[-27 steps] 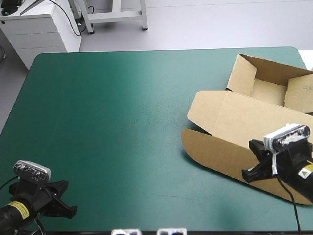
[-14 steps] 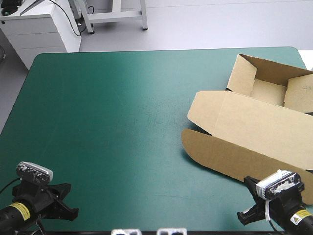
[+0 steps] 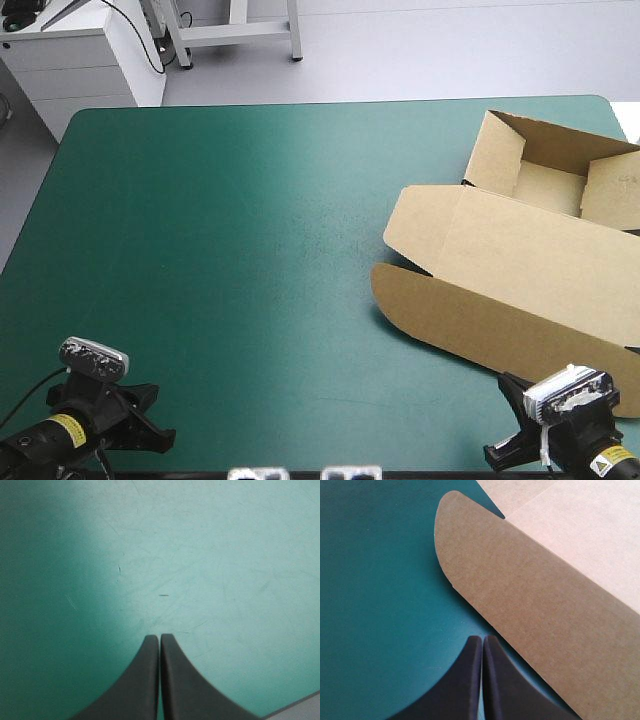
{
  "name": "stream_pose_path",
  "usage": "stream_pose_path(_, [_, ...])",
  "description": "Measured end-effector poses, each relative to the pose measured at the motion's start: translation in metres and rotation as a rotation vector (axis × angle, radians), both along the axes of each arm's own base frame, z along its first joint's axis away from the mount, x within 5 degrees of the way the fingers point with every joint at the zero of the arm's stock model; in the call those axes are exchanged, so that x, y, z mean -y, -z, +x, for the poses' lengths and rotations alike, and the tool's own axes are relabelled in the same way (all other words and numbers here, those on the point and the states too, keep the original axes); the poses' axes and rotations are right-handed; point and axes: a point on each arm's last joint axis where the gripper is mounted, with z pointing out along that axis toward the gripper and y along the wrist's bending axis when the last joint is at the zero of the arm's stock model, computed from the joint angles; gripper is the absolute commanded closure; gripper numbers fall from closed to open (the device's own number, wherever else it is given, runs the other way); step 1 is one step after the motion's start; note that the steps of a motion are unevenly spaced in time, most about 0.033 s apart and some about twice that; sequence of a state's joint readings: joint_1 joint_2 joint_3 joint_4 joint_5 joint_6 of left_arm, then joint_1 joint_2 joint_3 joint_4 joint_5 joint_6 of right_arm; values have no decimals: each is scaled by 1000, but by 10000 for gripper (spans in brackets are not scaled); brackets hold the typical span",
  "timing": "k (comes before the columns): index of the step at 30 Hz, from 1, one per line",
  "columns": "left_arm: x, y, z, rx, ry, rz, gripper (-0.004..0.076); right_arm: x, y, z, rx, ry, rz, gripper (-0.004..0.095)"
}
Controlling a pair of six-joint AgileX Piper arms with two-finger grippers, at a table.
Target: Fold the box
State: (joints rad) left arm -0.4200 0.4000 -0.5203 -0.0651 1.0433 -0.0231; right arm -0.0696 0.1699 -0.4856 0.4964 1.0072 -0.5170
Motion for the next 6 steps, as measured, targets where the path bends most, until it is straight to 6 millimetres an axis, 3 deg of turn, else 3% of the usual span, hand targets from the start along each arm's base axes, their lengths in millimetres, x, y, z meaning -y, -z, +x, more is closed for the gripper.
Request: stream_pose_path(6, [2, 5, 2, 6, 1, -21, 732, 4, 2, 0, -21, 46, -18, 912])
